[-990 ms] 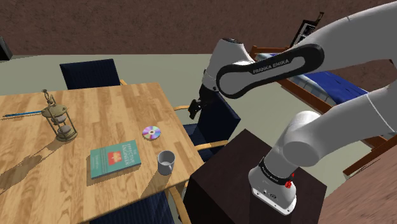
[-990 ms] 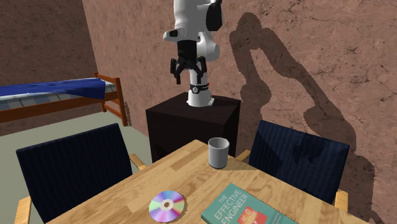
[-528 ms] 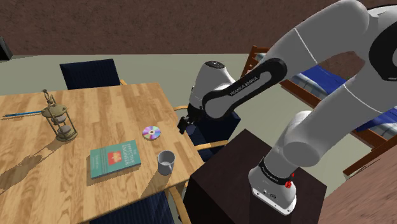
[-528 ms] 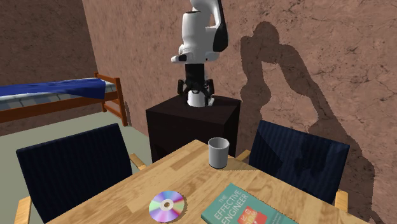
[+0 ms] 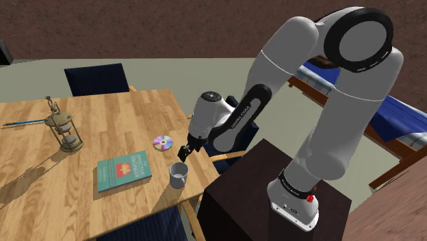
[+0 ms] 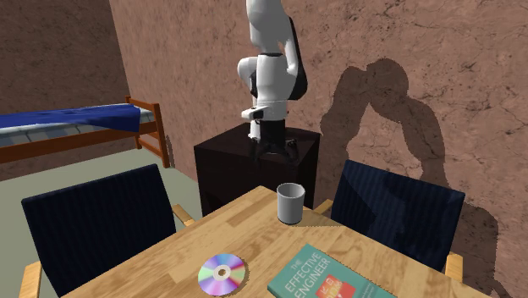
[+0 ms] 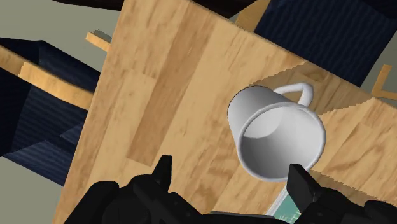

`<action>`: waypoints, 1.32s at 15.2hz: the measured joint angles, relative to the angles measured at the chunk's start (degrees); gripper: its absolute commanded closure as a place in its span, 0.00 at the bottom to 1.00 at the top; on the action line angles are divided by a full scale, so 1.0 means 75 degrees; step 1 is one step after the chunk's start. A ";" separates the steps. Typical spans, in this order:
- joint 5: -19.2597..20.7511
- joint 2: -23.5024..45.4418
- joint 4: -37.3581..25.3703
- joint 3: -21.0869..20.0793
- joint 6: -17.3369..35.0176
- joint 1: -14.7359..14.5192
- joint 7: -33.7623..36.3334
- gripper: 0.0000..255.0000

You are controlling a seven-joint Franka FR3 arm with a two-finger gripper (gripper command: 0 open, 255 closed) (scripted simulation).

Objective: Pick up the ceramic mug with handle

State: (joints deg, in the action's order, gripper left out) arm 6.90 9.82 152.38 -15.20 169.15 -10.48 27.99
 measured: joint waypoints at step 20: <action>0.1307 0.2315 -0.0930 0.1644 0.1404 -0.1715 0.1290 1.00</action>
State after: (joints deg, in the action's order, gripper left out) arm 16.71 27.18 145.41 -2.87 179.68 -23.34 37.67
